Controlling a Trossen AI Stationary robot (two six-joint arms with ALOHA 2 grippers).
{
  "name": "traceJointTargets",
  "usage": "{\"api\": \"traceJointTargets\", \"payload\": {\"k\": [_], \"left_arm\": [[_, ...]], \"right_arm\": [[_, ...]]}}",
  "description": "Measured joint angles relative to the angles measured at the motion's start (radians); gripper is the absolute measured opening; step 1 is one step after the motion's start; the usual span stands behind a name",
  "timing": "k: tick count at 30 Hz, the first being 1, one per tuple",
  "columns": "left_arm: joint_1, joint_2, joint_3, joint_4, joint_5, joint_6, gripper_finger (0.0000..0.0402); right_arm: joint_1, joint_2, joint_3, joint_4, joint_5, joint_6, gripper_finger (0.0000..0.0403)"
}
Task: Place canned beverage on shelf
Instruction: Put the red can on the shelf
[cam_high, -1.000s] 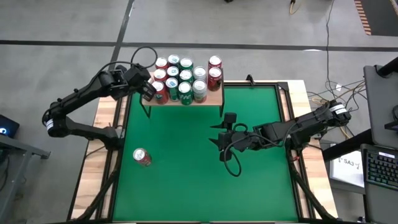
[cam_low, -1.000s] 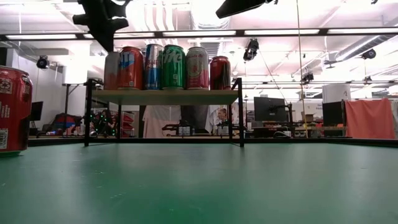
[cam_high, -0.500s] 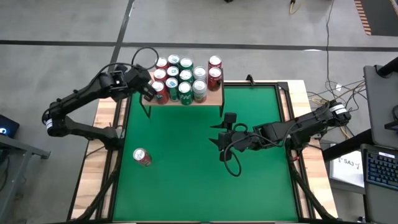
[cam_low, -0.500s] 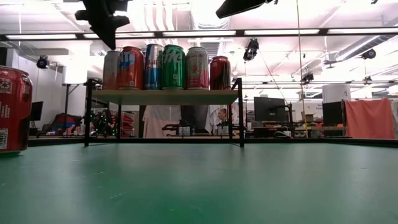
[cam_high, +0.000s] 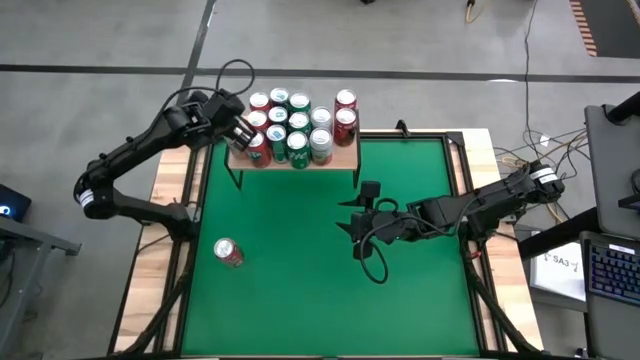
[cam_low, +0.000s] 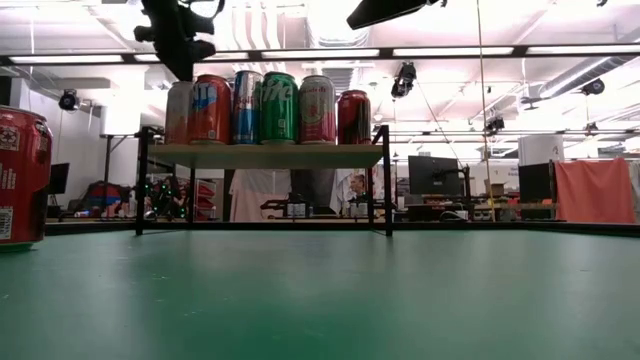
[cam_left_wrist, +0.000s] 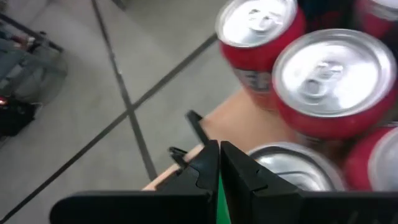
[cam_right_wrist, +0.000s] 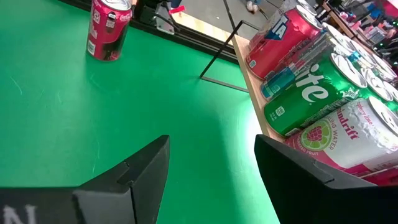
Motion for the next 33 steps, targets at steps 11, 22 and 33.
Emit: {"api": "traceJointTargets", "payload": {"k": [11,22,33], "left_arm": [[-0.003,0.008,0.001,-0.072,0.021,-0.089,0.0000],[-0.011,-0.009,0.008,-0.106,0.060,-0.117,0.0000],[-0.016,-0.028,0.009,-0.104,0.035,-0.117,0.0000]], "right_arm": [[0.000,0.000,0.000,0.000,0.000,-0.004,0.0226],[0.000,0.000,0.000,-0.001,0.000,-0.004,0.0226],[0.000,0.000,0.000,0.000,0.000,0.002,0.0226]]}}
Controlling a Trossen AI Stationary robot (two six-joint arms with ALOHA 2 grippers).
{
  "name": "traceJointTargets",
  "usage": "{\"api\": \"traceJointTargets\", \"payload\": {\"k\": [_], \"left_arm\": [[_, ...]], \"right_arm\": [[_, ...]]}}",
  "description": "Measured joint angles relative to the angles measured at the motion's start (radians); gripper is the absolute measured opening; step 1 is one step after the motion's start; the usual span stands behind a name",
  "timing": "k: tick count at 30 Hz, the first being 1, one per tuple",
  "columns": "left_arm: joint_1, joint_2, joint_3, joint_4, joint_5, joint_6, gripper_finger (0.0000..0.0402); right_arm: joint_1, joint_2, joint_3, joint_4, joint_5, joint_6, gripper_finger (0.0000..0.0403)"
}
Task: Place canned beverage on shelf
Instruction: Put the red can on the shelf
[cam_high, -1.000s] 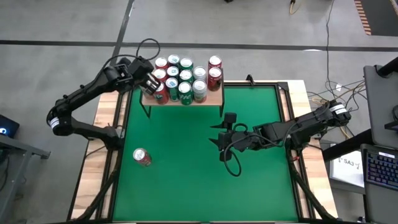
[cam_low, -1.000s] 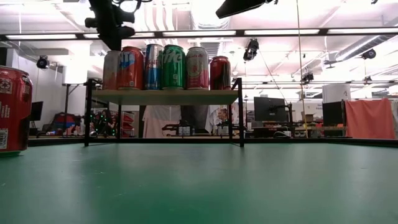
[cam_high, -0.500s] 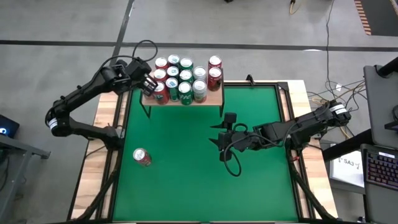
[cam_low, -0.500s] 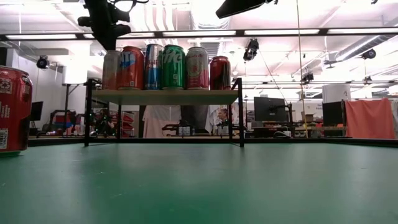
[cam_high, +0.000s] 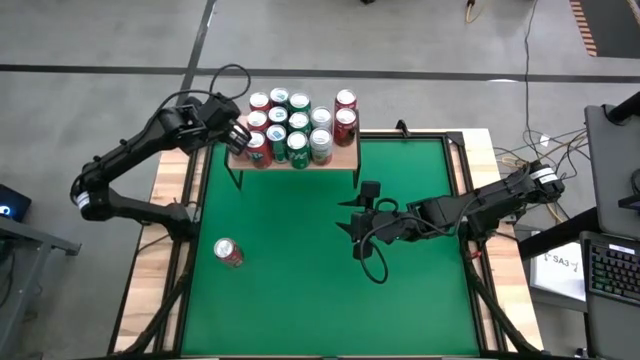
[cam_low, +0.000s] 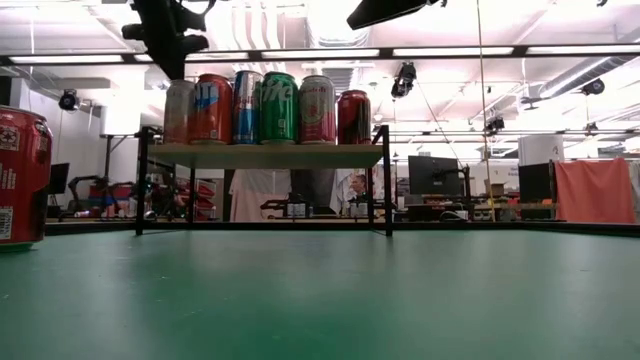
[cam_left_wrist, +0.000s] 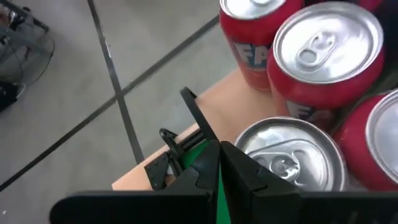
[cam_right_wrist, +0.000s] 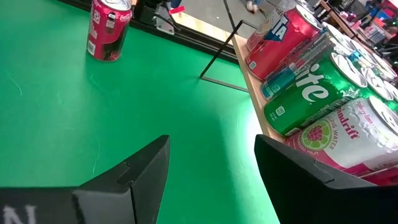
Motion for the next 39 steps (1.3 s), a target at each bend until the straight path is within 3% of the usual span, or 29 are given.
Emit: {"api": "traceJointTargets", "payload": {"k": [8,13,15,20,30,39], "left_arm": [[-0.131,-0.089,0.075,0.020,0.049,0.083,0.0000],[-0.300,-0.164,0.040,0.029,0.297,0.142,0.0000],[-0.361,-0.176,0.017,0.034,0.351,0.136,0.0000],[-0.461,-0.181,-0.075,0.103,0.235,0.088,0.0000],[-0.468,-0.147,-0.201,0.192,-0.018,0.062,0.0000],[-0.458,-0.121,-0.203,0.217,-0.034,0.074,0.0000]], "right_arm": [[0.000,0.000,0.000,0.000,0.000,0.002,0.0226],[0.000,0.000,0.000,0.000,0.000,0.010,0.0226],[0.000,0.000,0.000,0.001,0.000,0.011,0.0226],[0.000,0.000,0.000,0.001,0.000,0.011,0.0226],[0.000,0.000,0.000,0.001,0.000,0.017,0.0226],[0.000,0.000,0.000,0.000,0.000,0.017,0.0226]]}}
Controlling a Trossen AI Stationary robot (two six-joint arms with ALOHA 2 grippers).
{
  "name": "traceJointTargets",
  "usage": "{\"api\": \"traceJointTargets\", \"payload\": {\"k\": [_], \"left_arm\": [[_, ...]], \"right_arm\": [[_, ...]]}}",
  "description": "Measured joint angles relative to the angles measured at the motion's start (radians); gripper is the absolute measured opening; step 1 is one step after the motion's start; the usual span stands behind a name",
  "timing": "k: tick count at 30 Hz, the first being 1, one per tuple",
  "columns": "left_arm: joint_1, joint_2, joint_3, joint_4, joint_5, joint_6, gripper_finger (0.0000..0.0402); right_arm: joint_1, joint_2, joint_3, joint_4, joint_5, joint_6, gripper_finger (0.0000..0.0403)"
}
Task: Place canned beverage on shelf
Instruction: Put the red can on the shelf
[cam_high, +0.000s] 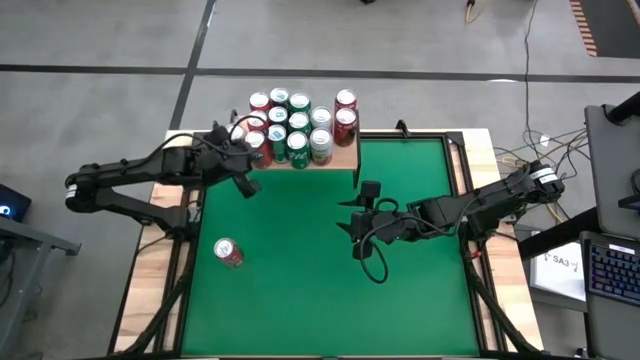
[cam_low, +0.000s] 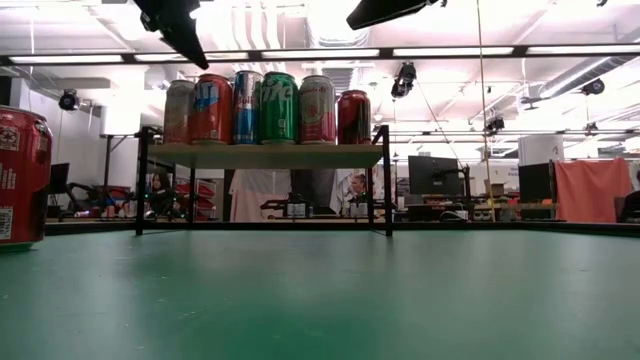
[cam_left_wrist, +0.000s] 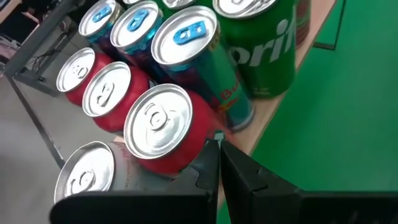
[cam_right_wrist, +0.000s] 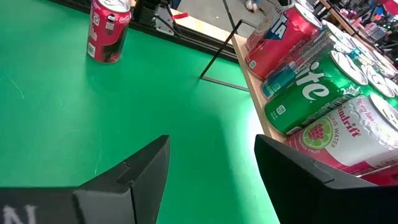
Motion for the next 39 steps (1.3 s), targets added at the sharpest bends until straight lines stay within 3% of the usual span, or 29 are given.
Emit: {"api": "traceJointTargets", "payload": {"k": [28,39], "left_arm": [[0.058,0.074,-0.012,0.028,-0.071,0.018,0.0000],[0.006,0.012,0.120,0.066,-0.072,0.010,0.0000]], "right_arm": [[0.000,0.000,0.000,-0.001,0.000,-0.004,0.0226],[0.000,0.000,0.000,-0.001,0.000,-0.002,0.0226]]}}
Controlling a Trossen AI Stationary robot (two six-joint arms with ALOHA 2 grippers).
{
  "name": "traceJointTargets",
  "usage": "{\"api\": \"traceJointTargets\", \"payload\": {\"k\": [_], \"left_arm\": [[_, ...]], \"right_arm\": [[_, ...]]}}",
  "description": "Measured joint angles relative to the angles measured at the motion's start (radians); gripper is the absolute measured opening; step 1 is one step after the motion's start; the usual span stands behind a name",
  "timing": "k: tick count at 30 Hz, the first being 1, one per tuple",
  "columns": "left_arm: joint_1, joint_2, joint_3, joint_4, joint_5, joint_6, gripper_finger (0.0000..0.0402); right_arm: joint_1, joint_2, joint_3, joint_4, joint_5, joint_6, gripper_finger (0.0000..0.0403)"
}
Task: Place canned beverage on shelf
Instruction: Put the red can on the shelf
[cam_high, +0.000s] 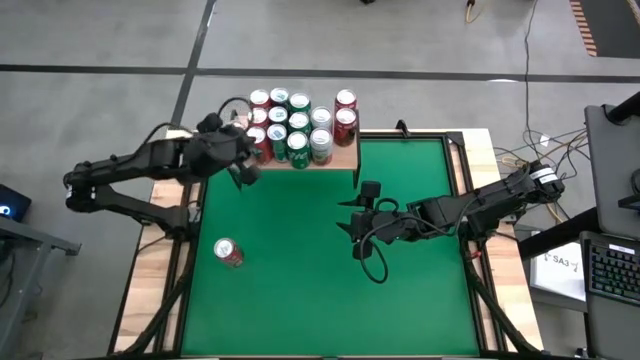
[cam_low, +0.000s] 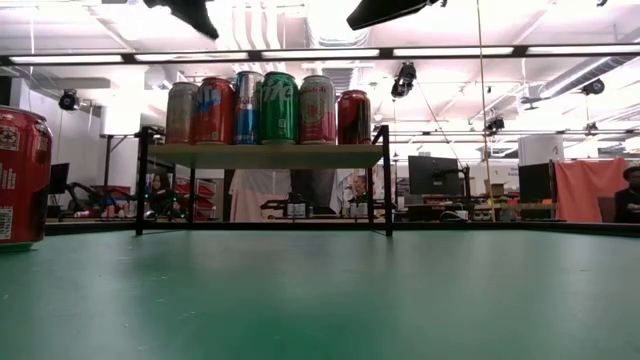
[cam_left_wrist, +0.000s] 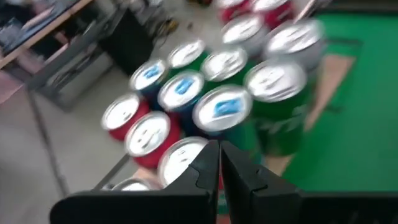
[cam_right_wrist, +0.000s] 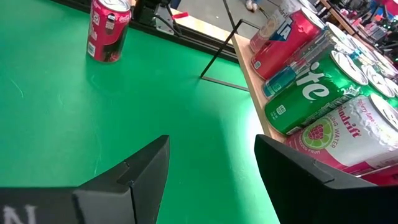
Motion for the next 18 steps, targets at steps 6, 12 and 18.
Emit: {"api": "traceJointTargets", "payload": {"k": [6,12,18], "left_arm": [[-0.201,-0.060,-0.059,0.060,-0.002,-0.044,0.0000],[-0.442,-0.085,-0.100,-0.066,-0.003,-0.236,0.0000],[-0.624,-0.077,-0.099,-0.320,0.114,-0.547,0.0000]], "right_arm": [[0.000,0.000,0.000,0.011,0.000,0.044,0.0226],[0.000,0.004,0.000,0.019,-0.001,0.166,0.0226],[-0.001,0.074,0.000,0.137,-0.066,0.229,0.0226]]}}
